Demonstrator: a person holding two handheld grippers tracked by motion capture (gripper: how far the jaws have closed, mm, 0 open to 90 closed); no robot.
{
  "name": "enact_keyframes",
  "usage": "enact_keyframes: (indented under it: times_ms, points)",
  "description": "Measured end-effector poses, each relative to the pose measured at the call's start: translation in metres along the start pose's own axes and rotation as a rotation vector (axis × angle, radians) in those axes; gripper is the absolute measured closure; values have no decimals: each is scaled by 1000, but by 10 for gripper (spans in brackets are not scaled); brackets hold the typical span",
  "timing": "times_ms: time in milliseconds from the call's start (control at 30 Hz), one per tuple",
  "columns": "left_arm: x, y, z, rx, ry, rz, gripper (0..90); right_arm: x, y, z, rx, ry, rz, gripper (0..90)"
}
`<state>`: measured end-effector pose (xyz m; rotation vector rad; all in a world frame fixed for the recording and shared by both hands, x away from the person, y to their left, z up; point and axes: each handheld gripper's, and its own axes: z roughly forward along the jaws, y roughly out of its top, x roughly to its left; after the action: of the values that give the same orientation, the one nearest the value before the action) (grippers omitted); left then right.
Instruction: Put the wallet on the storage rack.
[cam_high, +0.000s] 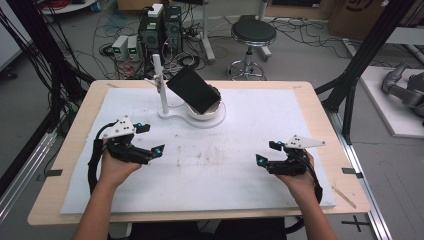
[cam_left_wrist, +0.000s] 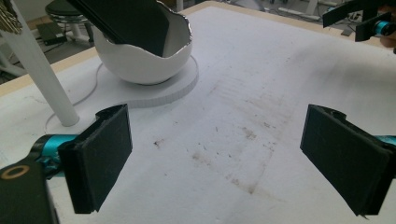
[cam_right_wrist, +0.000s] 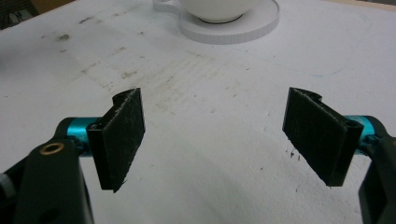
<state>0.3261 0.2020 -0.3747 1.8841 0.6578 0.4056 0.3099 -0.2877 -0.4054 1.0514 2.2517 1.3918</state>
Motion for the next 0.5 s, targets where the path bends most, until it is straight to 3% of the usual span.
enact_keyframes:
  times_ms: [233, 500]
  points:
    - [-11, -8, 0, 1, 1, -2, 84, -2, -1, 0, 9, -5, 1, 213]
    - [-11, -10, -4, -7, 3, -4, 84, -1, 0, 2, 12, -9, -1, 214]
